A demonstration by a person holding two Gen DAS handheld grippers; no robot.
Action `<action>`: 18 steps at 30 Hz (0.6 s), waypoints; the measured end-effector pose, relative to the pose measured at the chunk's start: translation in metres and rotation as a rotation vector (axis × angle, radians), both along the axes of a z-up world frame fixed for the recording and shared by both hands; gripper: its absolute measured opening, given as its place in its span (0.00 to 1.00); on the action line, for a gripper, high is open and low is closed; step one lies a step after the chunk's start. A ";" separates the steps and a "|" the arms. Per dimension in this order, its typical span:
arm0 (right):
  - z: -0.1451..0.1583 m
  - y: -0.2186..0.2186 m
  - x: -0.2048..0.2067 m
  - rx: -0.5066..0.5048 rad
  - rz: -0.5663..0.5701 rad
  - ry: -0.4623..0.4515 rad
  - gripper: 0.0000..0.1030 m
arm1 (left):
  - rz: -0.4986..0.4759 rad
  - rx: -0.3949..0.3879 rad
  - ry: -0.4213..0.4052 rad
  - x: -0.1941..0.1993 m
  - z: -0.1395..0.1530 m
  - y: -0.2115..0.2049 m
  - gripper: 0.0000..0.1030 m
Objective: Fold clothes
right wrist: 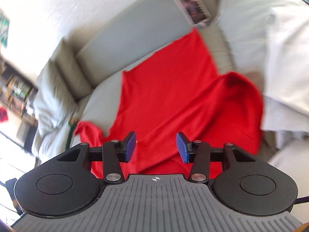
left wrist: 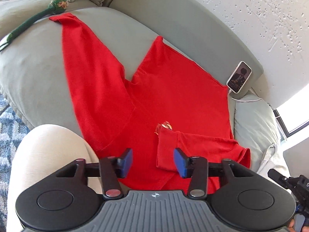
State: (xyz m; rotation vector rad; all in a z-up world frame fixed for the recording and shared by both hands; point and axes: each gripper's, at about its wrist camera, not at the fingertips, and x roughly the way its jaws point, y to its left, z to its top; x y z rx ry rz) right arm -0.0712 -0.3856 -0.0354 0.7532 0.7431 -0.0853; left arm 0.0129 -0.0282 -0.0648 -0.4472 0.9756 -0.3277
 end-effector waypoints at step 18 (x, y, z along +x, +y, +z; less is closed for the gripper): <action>-0.027 -0.019 -0.011 0.071 -0.021 0.045 0.48 | 0.172 -0.226 0.281 0.018 -0.061 -0.022 0.41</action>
